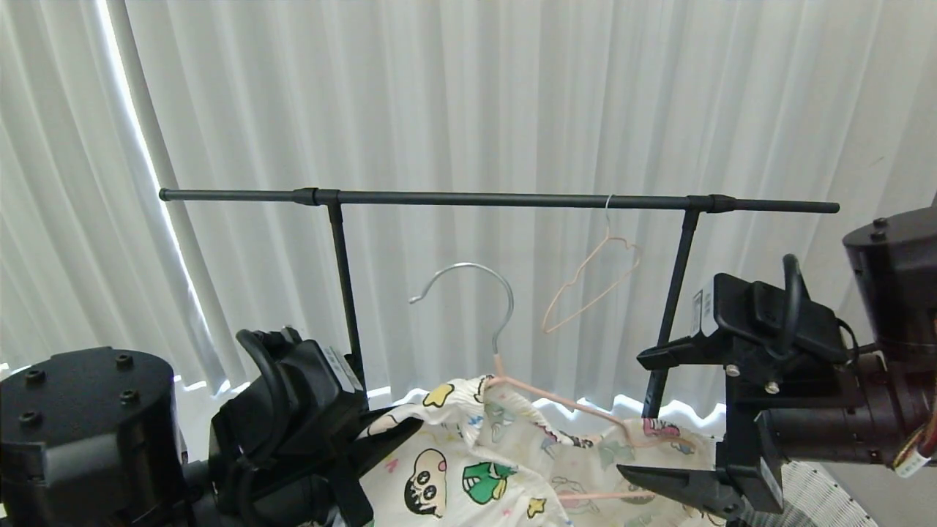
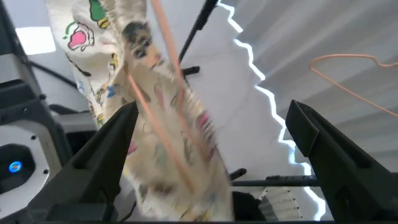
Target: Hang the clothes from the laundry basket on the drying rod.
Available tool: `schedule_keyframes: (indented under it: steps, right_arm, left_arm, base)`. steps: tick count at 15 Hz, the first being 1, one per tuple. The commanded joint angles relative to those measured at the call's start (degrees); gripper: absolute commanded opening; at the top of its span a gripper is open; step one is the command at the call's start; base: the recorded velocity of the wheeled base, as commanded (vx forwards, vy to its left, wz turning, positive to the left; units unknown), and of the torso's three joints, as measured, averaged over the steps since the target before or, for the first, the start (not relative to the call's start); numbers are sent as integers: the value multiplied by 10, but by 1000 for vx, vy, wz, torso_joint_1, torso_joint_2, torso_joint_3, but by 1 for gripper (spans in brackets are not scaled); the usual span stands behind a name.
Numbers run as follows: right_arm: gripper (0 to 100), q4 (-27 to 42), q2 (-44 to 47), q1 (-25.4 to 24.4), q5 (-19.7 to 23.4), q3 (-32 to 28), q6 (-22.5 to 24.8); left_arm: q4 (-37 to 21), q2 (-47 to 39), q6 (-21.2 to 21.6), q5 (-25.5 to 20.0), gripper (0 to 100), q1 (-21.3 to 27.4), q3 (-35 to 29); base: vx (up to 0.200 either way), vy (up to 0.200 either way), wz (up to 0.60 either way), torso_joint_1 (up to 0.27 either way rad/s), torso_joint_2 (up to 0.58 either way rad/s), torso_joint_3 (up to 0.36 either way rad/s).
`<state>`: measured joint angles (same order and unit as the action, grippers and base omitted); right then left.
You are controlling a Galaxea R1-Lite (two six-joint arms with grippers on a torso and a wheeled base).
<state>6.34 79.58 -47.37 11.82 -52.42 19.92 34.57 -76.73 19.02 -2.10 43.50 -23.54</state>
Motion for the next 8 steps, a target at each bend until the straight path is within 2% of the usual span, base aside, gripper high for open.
schedule_keyframes:
  steps: [1,3,8]
  right_arm:
    - [100,17,38,-25,16,-19,1]
    - [100,31,65,-45,19,-31,1]
    - [100,32,83,-46,18,-30,-1]
  left_arm:
    - [10,-1,15,0,0,14,9]
    - [17,-1,37,0,0,17,9]
    - [18,2,38,0,0,19,7]
  base:
    - [0,0,0,0,0,0]
    - [0,0,0,0,0,0]
    - [0,0,0,0,0,0]
